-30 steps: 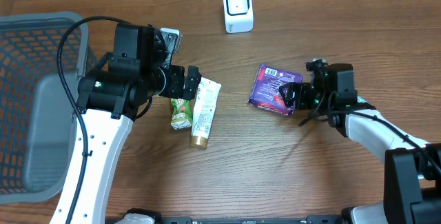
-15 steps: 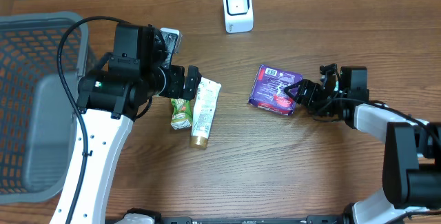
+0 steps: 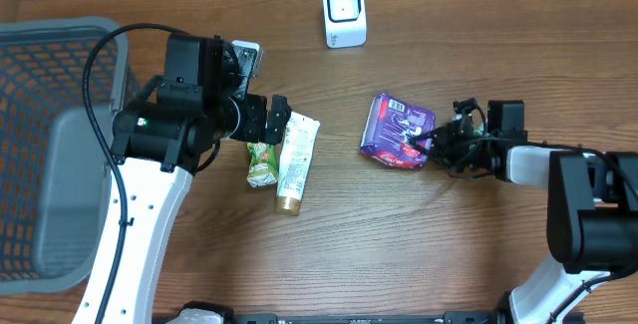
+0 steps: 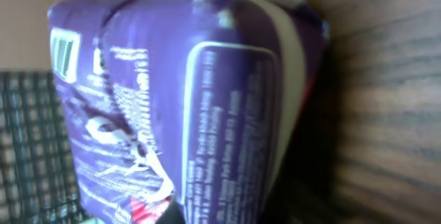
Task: Scan the item barcode
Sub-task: 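Pull the purple pack rightward and rotate it on the table, then lift the purple pack and carry it toward the white scanner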
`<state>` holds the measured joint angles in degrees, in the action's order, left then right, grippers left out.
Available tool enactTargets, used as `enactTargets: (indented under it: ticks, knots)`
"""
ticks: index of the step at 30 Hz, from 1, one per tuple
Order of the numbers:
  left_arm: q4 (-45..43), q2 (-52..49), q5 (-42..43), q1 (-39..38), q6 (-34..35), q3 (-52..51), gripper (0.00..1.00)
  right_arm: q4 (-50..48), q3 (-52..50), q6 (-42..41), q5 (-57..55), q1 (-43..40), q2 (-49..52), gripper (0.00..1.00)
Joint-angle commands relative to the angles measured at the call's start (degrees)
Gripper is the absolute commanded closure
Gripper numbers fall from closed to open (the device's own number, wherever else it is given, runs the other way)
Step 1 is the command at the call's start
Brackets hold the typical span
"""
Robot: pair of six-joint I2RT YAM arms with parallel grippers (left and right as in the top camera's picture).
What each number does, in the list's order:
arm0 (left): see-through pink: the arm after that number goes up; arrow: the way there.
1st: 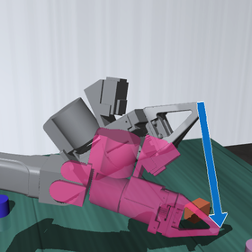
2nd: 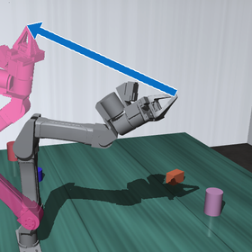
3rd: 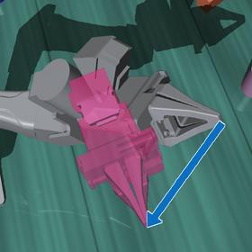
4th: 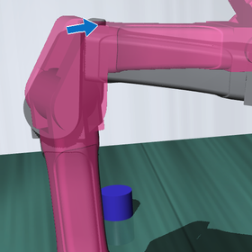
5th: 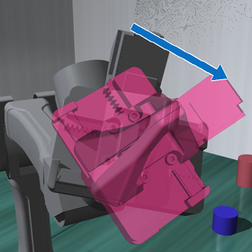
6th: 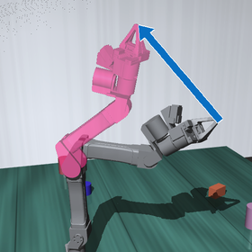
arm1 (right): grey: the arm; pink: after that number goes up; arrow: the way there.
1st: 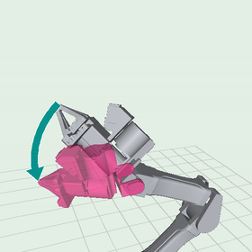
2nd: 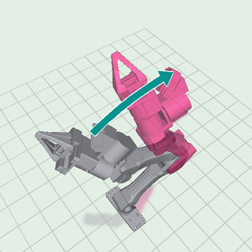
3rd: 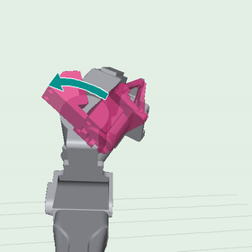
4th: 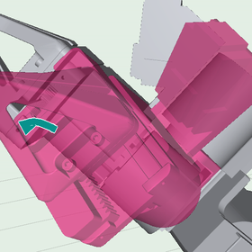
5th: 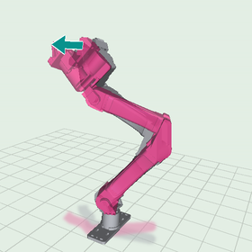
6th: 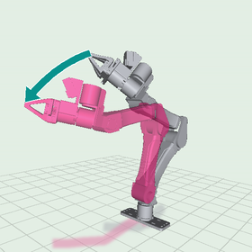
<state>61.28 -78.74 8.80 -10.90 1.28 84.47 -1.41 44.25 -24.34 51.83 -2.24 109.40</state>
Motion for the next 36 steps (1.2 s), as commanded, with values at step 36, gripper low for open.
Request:
enactTargets:
  ticks: [36]
  knots:
    - [-0.02,1.22,0.02,0.0,-0.9,1.09,0.0,60.43,45.92,19.04,-25.31,10.93,-24.46,0.96]
